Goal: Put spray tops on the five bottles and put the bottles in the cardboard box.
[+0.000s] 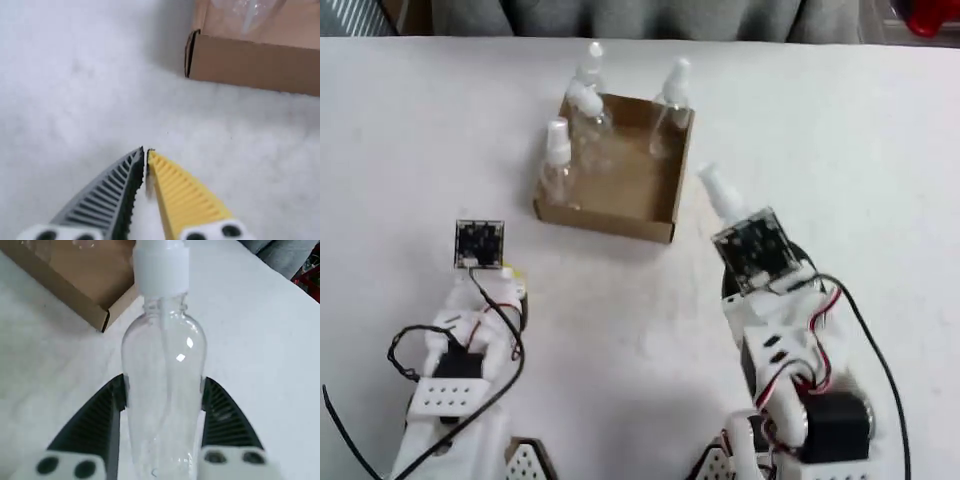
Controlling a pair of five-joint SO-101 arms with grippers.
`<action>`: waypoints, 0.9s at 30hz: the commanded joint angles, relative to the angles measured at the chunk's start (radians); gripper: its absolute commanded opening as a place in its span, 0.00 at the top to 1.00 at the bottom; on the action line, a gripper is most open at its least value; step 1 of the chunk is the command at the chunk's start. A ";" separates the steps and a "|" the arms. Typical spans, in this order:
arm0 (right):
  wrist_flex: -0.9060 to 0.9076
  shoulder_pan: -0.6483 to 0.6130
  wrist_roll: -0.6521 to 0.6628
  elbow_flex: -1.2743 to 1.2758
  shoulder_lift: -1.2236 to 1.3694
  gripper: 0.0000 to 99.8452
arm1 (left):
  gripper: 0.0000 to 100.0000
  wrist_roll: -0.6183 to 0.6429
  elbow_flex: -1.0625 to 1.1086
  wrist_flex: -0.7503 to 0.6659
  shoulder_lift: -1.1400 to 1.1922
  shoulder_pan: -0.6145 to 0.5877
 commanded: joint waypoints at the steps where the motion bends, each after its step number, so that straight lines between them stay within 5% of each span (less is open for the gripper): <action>1: -0.099 -0.025 -0.100 0.052 -0.102 0.92 | 0.98 0.002 -0.123 0.150 -0.002 -0.010; 7: -0.120 -0.039 -0.140 0.150 -0.249 0.92 | 0.98 -0.006 -0.121 0.186 -0.002 -0.010; 13: -0.205 0.120 -0.167 0.304 -0.363 0.92 | 0.98 -0.008 -0.110 0.186 -0.008 -0.010; 20: -0.607 0.360 -0.344 0.574 -0.331 0.92 | 0.98 -0.008 -0.109 0.186 -0.008 -0.010; 27: -0.955 0.394 -0.344 0.752 -0.329 0.92 | 0.98 -0.008 -0.109 0.186 -0.008 -0.010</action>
